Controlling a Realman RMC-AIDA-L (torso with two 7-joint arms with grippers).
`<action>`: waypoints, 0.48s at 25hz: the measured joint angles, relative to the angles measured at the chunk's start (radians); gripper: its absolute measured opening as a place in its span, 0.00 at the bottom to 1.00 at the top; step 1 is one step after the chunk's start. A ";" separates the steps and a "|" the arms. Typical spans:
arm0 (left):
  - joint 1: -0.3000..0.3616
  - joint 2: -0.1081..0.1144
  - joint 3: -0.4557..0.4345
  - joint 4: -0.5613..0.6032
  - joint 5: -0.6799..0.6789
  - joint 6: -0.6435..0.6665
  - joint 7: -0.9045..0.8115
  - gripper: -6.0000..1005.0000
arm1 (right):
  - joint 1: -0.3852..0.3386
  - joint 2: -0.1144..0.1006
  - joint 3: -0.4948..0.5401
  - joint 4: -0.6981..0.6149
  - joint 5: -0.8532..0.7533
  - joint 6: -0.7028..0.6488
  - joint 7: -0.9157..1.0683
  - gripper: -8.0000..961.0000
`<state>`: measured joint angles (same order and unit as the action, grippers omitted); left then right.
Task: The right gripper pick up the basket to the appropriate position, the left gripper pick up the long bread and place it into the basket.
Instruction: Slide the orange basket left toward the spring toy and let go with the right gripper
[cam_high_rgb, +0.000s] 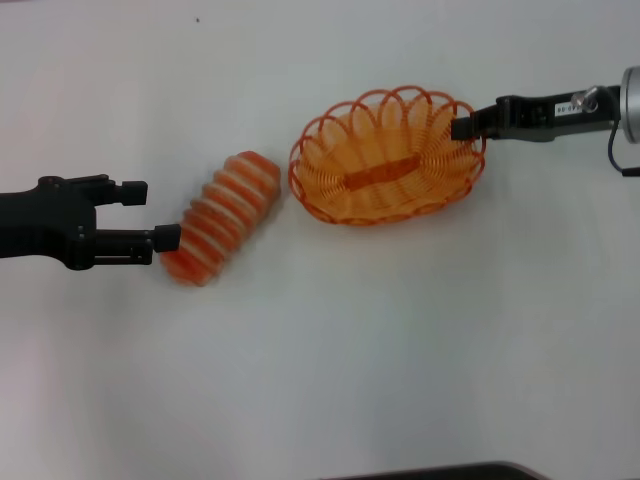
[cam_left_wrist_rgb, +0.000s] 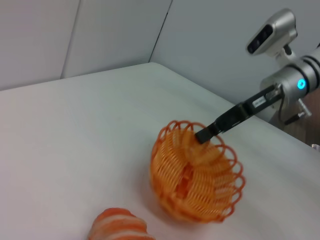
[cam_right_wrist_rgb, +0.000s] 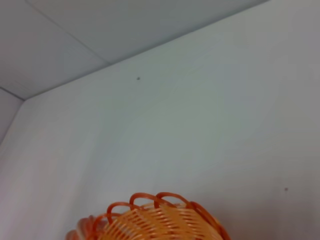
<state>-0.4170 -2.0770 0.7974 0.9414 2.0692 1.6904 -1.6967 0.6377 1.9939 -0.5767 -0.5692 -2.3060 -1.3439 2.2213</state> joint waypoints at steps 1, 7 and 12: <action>0.000 0.000 0.000 0.000 0.001 0.000 0.000 0.86 | -0.006 0.007 0.000 0.002 0.000 0.019 0.001 0.11; 0.001 -0.001 -0.006 0.000 0.001 0.000 0.001 0.86 | -0.036 0.035 0.006 -0.007 0.010 0.060 0.000 0.17; 0.006 0.000 -0.007 0.001 0.002 0.000 0.001 0.86 | -0.067 0.031 0.017 -0.061 0.071 0.043 -0.005 0.35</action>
<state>-0.4113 -2.0773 0.7900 0.9421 2.0709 1.6904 -1.6954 0.5710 2.0247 -0.5600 -0.6299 -2.2353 -1.3013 2.2162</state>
